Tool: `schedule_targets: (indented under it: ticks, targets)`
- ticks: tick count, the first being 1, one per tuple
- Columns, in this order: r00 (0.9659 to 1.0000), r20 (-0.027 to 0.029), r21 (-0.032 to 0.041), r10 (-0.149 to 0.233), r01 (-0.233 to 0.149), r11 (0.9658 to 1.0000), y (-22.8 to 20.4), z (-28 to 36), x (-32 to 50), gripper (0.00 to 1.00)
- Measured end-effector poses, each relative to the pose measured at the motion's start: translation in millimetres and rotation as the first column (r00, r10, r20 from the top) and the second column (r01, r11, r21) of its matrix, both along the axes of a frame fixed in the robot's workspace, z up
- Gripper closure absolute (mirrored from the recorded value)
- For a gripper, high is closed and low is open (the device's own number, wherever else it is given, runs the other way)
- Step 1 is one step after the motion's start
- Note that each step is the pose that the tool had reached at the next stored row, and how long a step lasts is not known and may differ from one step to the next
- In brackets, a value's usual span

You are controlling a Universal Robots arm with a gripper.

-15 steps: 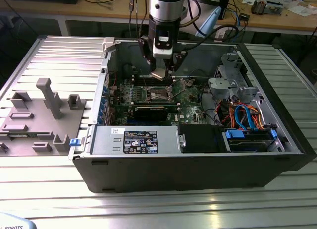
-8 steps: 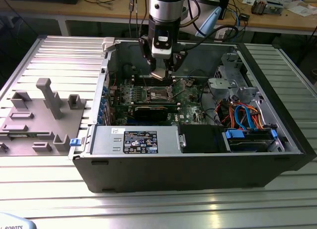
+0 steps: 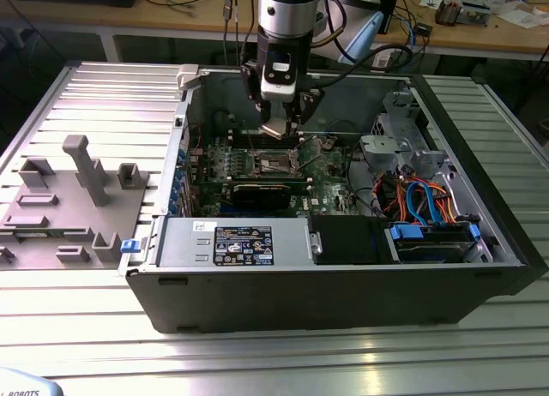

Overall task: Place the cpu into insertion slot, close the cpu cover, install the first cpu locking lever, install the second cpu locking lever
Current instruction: 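Place the cpu into insertion slot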

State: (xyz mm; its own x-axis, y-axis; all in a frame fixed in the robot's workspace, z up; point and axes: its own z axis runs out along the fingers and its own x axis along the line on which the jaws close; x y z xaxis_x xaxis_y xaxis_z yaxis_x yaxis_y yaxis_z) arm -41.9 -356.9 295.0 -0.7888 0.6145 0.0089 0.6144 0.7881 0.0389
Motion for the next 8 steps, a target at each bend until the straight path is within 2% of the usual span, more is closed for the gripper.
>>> schedule_targets:
  ticks: [8]
  targets:
    - [0.9998,0.0001,0.0,-0.022,0.022,0.9998,0.0,0.0,0.0,0.45]
